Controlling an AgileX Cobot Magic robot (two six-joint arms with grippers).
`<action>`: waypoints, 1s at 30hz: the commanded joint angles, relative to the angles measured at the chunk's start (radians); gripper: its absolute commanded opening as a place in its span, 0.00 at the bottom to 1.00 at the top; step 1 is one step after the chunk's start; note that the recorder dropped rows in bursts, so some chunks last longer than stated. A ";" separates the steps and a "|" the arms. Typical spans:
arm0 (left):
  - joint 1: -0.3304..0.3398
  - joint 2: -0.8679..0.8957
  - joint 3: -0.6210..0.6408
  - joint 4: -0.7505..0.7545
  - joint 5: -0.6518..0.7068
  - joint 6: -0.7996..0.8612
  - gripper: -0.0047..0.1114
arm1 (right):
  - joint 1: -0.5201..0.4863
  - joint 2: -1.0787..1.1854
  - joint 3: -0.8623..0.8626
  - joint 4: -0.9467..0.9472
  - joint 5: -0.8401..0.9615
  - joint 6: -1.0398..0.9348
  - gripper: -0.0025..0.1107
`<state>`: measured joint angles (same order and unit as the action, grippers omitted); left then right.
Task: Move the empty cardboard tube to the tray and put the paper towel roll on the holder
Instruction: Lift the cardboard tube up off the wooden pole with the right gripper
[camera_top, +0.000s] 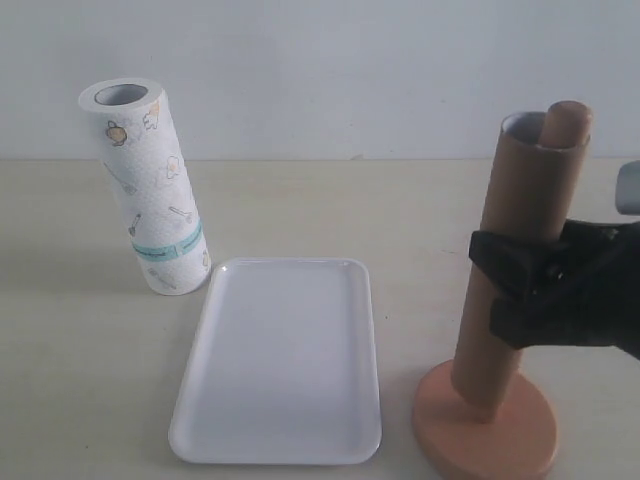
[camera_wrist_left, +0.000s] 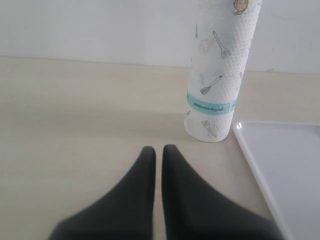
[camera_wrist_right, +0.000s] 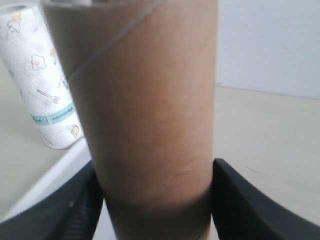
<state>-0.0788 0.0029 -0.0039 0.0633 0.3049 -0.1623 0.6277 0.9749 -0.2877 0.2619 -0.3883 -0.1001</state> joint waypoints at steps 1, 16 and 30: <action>-0.005 -0.003 0.004 0.003 -0.013 -0.007 0.08 | 0.004 -0.091 -0.057 -0.006 0.067 -0.007 0.02; -0.005 -0.003 0.004 0.003 -0.013 -0.007 0.08 | 0.004 -0.326 -0.263 -0.074 0.313 -0.033 0.02; -0.005 -0.003 0.004 0.003 -0.013 -0.007 0.08 | 0.004 -0.348 -0.508 -0.129 0.370 -0.030 0.02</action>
<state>-0.0788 0.0029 -0.0039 0.0633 0.3049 -0.1623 0.6277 0.6324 -0.7635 0.1434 -0.0176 -0.1274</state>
